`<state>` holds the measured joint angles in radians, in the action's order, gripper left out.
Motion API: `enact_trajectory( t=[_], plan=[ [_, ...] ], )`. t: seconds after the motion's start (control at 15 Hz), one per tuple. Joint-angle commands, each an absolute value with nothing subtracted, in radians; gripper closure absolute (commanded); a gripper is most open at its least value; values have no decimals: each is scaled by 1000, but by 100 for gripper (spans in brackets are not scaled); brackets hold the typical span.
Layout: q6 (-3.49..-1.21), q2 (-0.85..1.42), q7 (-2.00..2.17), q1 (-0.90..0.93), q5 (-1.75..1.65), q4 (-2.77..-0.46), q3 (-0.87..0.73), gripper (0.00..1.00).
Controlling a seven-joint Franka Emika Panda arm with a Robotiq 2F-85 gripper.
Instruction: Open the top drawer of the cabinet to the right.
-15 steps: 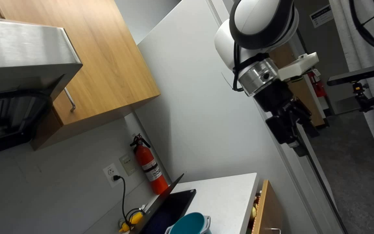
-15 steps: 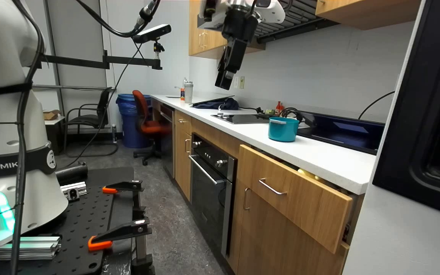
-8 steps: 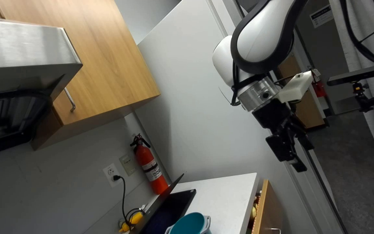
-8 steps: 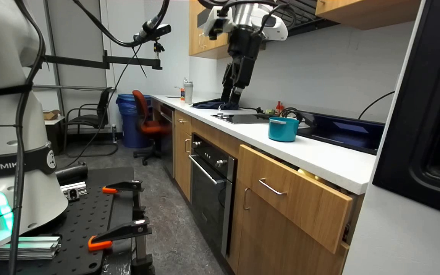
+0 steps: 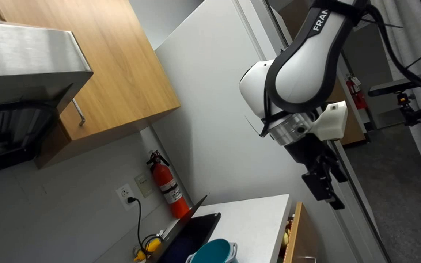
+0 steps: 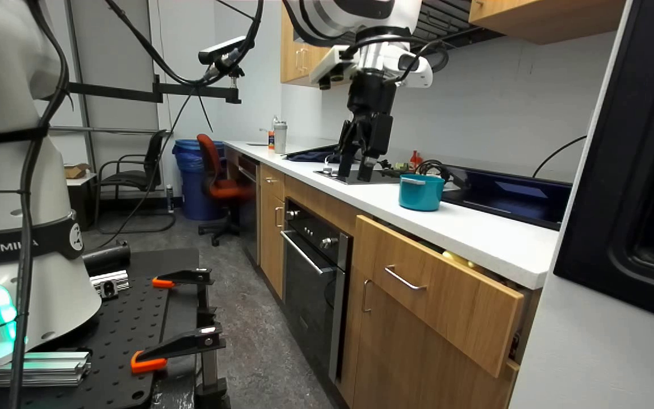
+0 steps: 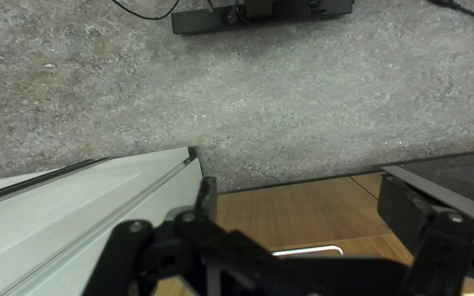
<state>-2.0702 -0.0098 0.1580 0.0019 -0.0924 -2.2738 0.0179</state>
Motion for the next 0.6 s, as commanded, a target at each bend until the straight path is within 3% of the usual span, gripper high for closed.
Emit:
enact_trajectory(
  t=[0.0, 0.53],
  plan=[
    [-2077, 0, 157, 5, -103, -2272, 15, 0],
    [-2079, 7, 158, 6, -105, -2273, 14, 0]
  ],
)
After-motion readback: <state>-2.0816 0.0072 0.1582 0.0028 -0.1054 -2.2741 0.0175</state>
